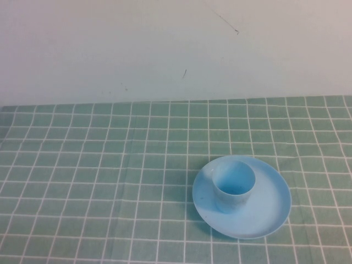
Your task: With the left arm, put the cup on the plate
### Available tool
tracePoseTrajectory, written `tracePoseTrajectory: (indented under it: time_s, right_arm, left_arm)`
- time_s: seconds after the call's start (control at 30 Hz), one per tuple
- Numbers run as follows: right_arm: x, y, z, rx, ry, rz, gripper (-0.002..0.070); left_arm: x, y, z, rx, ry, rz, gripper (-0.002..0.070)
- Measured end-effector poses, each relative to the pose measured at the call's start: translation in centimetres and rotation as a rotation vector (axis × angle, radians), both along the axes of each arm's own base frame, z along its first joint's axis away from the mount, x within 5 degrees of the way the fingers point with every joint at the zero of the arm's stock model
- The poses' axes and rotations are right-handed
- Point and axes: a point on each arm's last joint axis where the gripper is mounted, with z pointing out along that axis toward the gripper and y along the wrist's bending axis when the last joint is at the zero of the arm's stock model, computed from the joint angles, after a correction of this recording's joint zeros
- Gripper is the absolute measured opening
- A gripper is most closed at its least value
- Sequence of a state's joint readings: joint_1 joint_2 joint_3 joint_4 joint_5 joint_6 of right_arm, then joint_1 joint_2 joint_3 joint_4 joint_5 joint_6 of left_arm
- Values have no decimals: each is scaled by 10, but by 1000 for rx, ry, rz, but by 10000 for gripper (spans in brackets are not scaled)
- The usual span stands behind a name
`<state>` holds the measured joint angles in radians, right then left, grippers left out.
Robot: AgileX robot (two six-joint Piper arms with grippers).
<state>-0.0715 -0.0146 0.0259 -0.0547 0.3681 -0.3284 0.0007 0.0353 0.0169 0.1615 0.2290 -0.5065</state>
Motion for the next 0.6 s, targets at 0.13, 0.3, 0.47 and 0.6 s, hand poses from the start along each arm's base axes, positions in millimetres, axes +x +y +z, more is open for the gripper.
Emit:
tracePoseTrajectory:
  time_s: [0.13, 0.3, 0.47, 0.6]
  right_arm:
    - [0, 0, 0, 0, 0, 0, -2]
    - [0, 0, 0, 0, 0, 0, -2]
    - [0, 0, 0, 0, 0, 0, -2]
    - [0, 0, 0, 0, 0, 0, -2]
  left_arm:
    - [-4, 1, -6, 10, 34, 13, 0]
    - [-6, 2, -10, 40, 82, 16, 0]
    - [-6, 2, -10, 73, 84, 7, 0]
    - [-6, 2, -10, 76, 84, 6, 0]
